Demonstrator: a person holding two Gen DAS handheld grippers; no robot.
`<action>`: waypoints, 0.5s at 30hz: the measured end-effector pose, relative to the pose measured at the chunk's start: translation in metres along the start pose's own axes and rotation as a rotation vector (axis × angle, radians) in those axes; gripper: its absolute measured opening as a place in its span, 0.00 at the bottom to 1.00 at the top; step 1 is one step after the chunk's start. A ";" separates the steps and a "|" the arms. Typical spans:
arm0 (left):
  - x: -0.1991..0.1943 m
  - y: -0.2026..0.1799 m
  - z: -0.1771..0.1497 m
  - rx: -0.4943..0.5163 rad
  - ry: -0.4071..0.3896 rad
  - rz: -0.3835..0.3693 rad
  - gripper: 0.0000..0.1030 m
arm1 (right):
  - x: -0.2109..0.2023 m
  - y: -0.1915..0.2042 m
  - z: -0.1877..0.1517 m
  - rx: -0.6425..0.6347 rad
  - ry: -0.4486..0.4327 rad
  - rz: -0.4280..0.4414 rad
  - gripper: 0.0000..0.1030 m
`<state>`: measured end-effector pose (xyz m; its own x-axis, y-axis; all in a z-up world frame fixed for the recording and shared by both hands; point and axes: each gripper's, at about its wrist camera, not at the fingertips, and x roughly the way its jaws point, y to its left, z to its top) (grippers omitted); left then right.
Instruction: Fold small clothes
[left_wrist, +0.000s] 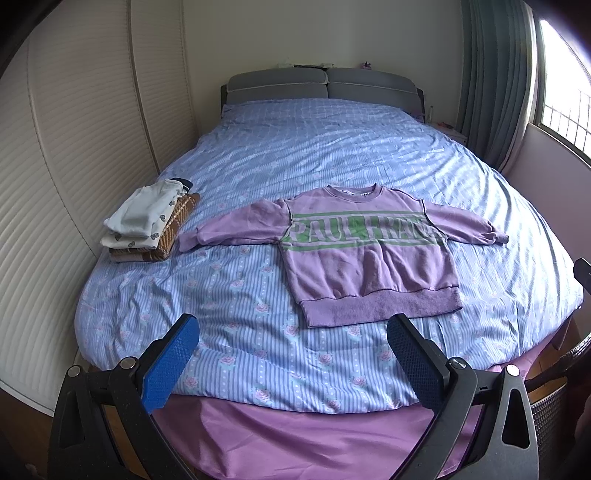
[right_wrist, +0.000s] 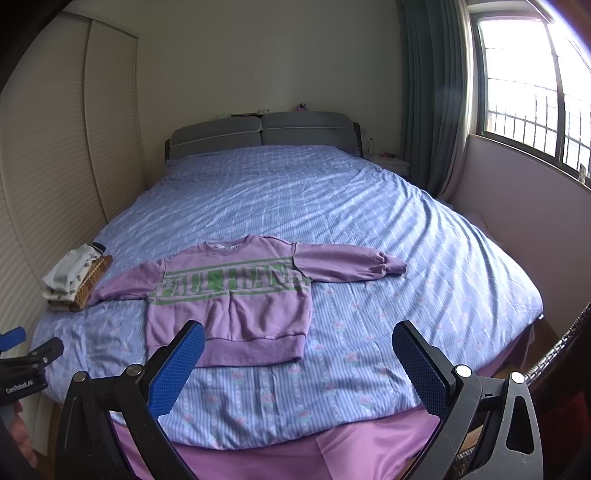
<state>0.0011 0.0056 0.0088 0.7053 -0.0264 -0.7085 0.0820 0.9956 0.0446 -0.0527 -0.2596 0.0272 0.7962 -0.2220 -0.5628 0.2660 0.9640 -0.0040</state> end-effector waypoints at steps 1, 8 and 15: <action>0.000 0.000 0.000 0.001 0.000 0.000 1.00 | 0.000 0.000 0.000 0.000 -0.001 0.000 0.99; 0.001 0.002 0.001 0.000 0.000 -0.001 1.00 | 0.000 0.000 0.000 0.000 0.000 0.000 0.99; 0.001 0.003 0.000 -0.005 -0.001 0.002 1.00 | 0.000 -0.001 0.000 0.001 0.001 0.001 0.99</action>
<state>0.0022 0.0085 0.0080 0.7063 -0.0246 -0.7074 0.0773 0.9961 0.0425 -0.0530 -0.2602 0.0272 0.7962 -0.2206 -0.5633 0.2657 0.9641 -0.0021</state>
